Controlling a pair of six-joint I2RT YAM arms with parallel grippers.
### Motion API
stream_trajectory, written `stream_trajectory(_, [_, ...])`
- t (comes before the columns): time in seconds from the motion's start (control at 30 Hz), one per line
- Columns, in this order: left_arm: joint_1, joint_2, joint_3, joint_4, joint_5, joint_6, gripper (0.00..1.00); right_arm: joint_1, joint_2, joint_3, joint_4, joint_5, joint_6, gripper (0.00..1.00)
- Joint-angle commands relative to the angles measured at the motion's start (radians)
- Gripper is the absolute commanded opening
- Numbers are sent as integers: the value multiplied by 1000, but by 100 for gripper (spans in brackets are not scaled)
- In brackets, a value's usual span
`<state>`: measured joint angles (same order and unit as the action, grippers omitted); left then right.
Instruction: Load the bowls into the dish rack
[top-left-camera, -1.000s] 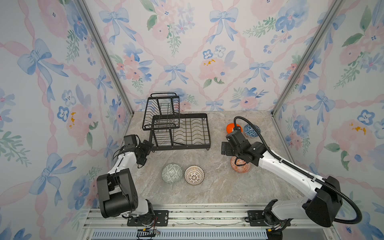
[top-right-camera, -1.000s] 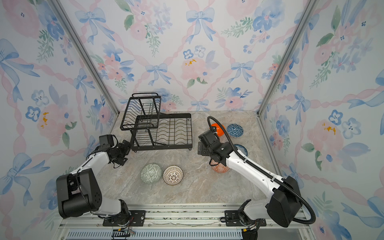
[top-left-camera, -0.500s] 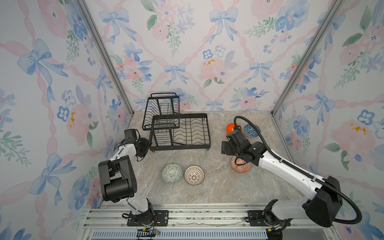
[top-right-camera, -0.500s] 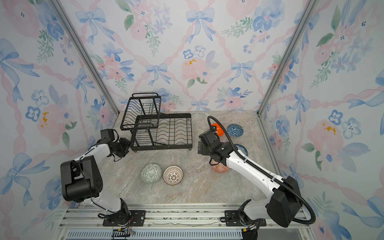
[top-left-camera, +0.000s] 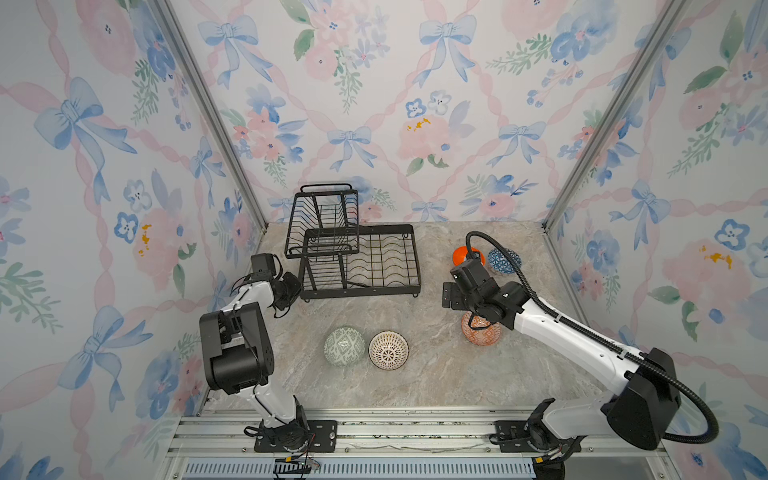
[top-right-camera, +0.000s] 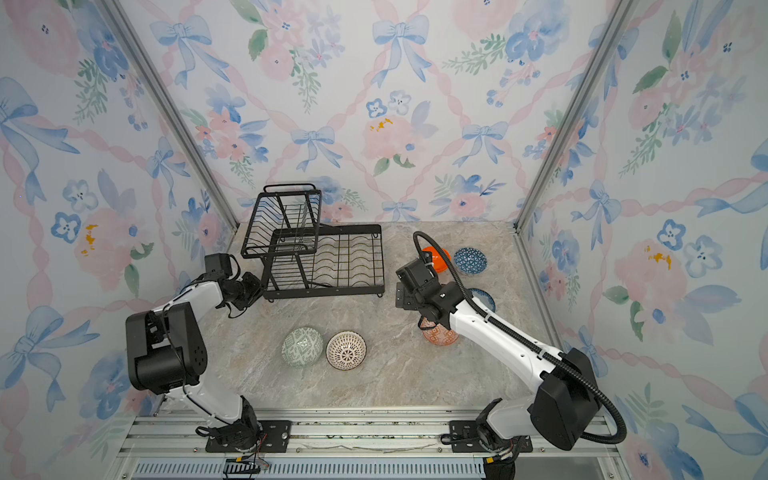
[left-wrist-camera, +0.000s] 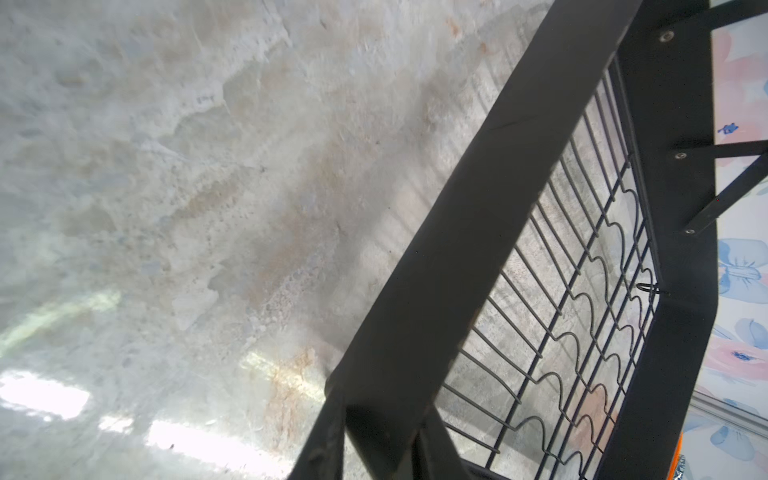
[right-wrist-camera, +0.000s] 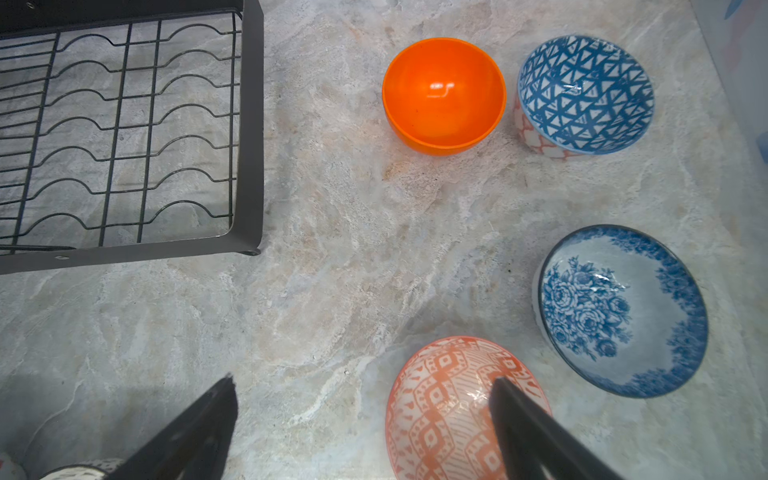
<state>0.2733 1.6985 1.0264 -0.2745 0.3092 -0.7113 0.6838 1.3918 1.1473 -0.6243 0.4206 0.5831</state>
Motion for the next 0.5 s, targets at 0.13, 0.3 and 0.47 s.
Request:
stream_trajectory(0.13, [-53, 67, 54, -35, -28, 52, 0, -20, 12, 32, -17, 18, 2, 97])
stream_trajectory(0.3, [-90, 72, 88, -66, -58, 112, 0, -35, 39, 47, -28, -9, 4, 97])
stream_trajectory(0.47, [-123, 64, 89, -66, -55, 153, 2, -46, 47, 53, -36, -28, 9, 97])
